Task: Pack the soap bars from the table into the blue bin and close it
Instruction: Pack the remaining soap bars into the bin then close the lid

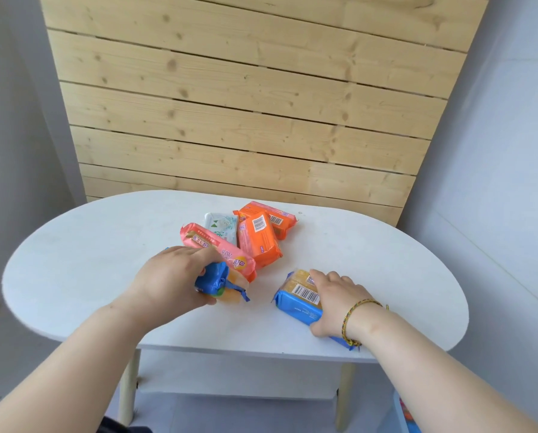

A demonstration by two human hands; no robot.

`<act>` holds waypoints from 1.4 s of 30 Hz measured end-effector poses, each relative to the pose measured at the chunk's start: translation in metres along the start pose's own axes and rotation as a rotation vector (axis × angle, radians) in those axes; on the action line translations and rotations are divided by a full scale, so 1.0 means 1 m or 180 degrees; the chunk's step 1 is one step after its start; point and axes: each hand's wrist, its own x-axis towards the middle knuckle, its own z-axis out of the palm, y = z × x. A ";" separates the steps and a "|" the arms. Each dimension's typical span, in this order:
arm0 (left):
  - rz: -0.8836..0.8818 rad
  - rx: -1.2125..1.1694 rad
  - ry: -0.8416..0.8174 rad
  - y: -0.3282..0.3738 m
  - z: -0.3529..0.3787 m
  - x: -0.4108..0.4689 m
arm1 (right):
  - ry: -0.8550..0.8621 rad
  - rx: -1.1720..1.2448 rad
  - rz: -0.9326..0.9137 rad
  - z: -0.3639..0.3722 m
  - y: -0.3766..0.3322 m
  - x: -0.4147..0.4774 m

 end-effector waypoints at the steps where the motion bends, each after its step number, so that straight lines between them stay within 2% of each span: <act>1: -0.0058 0.0059 -0.0004 0.000 -0.002 -0.002 | 0.0023 0.0042 -0.0018 0.000 0.001 -0.001; 12: -0.0543 0.0122 -0.0151 0.005 -0.020 -0.023 | 0.0303 0.0836 -0.0079 0.005 0.004 -0.007; 23: -0.0926 -0.0158 -0.0303 0.033 -0.036 -0.025 | 0.0435 0.2703 -0.0015 -0.002 0.035 -0.035; 27: -0.0639 -0.0522 -0.0374 0.077 -0.033 -0.011 | 0.0619 0.3478 0.0124 -0.003 0.069 -0.056; 31: -0.0244 -0.1068 -0.0446 0.131 -0.020 0.007 | 0.0861 0.3911 0.0332 0.001 0.109 -0.080; 35: 0.0276 -0.1279 -0.0549 0.196 0.005 0.025 | 0.1174 0.4310 0.0629 0.019 0.158 -0.111; 38: 0.0635 -0.1518 -0.0810 0.242 0.032 0.033 | 0.1528 0.4744 0.1009 0.045 0.197 -0.137; 42: 0.0917 -0.1660 -0.1252 0.295 0.080 0.041 | 0.1703 0.5154 0.1584 0.099 0.240 -0.165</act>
